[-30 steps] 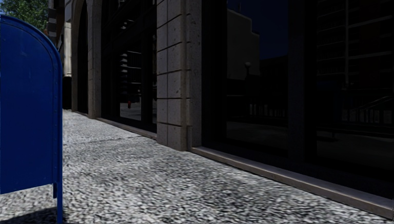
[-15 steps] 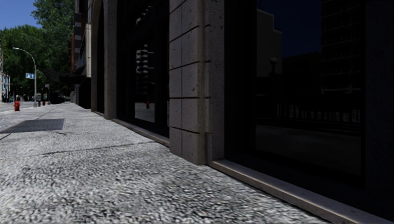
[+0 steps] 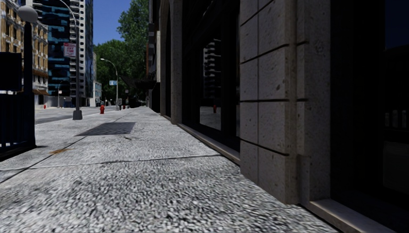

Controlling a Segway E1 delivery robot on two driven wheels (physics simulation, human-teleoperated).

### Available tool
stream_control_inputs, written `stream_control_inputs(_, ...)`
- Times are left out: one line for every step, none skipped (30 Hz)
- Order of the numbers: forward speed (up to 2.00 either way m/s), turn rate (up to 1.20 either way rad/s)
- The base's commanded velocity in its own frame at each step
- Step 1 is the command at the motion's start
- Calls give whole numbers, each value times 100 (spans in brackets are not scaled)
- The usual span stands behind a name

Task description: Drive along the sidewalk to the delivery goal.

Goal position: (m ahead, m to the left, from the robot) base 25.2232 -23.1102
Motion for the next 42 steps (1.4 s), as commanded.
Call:
stream_control_inputs(135,70)
stream_control_inputs(135,70)
stream_control_inputs(135,70)
stream_control_inputs(135,70)
stream_control_inputs(135,70)
stream_control_inputs(135,70)
stream_control_inputs(135,70)
stream_control_inputs(135,70)
stream_control_inputs(135,70)
stream_control_inputs(137,70)
stream_control_inputs(140,70)
stream_control_inputs(140,70)
stream_control_inputs(146,67)
stream_control_inputs(154,59)
stream_control_inputs(165,47)
stream_control_inputs(165,47)
stream_control_inputs(170,42)
stream_control_inputs(171,41)
stream_control_inputs(172,40)
stream_control_inputs(172,38)
stream_control_inputs(172,38)
stream_control_inputs(172,33)
stream_control_inputs(172,31)
stream_control_inputs(172,31)
stream_control_inputs(172,31)
stream_control_inputs(172,31)
stream_control_inputs(172,34)
stream_control_inputs(172,37)
stream_control_inputs(172,37)
stream_control_inputs(172,37)
stream_control_inputs(172,37)
stream_control_inputs(172,34)
stream_control_inputs(172,34)
stream_control_inputs(173,28)
stream_control_inputs(175,19)
stream_control_inputs(184,5)
stream_control_inputs(200,0)
stream_control_inputs(200,0)
stream_control_inputs(200,0)
stream_control_inputs(200,0)
stream_control_inputs(200,0)
stream_control_inputs(200,0)
